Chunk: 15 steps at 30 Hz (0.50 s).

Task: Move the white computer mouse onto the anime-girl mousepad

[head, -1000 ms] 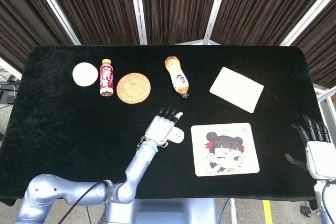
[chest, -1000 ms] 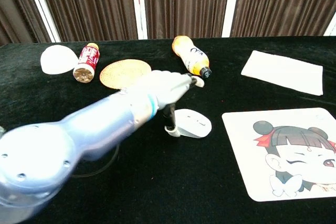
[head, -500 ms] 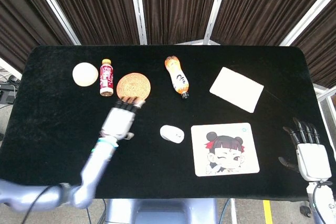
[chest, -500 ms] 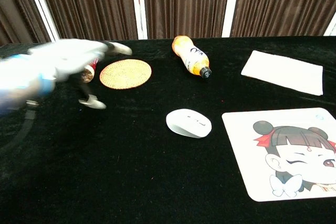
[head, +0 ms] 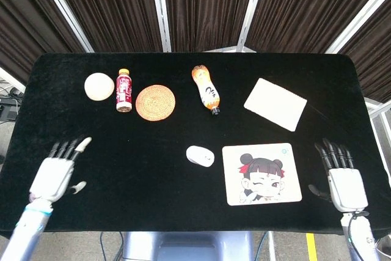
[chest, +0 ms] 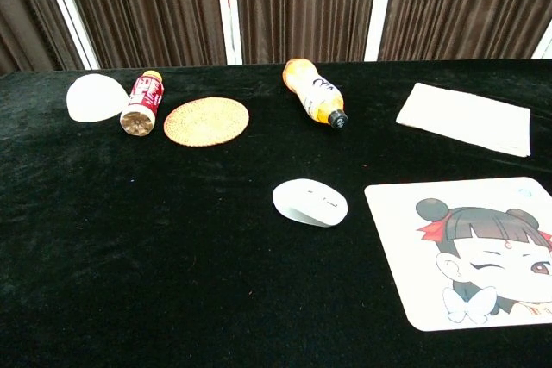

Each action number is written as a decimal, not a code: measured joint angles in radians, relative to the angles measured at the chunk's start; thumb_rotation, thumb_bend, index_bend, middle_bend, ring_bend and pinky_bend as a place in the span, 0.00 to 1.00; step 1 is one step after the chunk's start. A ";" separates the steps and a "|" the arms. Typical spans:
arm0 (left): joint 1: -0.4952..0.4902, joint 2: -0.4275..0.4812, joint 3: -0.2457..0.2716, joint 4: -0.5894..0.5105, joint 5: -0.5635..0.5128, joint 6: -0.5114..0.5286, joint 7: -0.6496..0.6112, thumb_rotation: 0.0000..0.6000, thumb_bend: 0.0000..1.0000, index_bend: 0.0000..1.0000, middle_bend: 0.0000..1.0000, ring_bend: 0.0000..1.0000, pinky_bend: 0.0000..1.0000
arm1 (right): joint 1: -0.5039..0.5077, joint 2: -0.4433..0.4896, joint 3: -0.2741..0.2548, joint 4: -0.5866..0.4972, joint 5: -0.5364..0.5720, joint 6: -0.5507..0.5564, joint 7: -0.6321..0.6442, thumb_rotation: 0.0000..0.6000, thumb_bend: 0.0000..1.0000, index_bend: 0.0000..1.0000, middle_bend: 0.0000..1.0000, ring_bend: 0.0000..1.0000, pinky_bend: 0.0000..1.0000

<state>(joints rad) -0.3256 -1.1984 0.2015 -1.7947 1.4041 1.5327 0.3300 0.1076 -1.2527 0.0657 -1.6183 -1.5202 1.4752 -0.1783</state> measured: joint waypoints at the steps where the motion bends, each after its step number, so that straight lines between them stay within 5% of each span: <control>1: 0.020 0.003 0.008 0.020 0.023 0.021 -0.018 1.00 0.12 0.00 0.00 0.00 0.00 | 0.003 -0.005 0.000 -0.011 0.000 -0.004 -0.013 1.00 0.03 0.03 0.00 0.00 0.00; 7: 0.127 0.000 0.028 0.170 0.122 0.129 -0.136 1.00 0.12 0.00 0.00 0.00 0.00 | 0.037 -0.071 0.003 -0.078 0.005 -0.050 -0.113 1.00 0.03 0.03 0.00 0.00 0.00; 15: 0.171 -0.012 0.002 0.245 0.168 0.134 -0.240 1.00 0.12 0.00 0.00 0.00 0.00 | 0.115 -0.238 0.046 -0.151 0.075 -0.126 -0.313 1.00 0.05 0.04 0.00 0.00 0.00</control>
<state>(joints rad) -0.1549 -1.2100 0.2032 -1.5500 1.5717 1.6671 0.0900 0.2226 -1.4904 0.1120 -1.7688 -1.4450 1.3490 -0.4911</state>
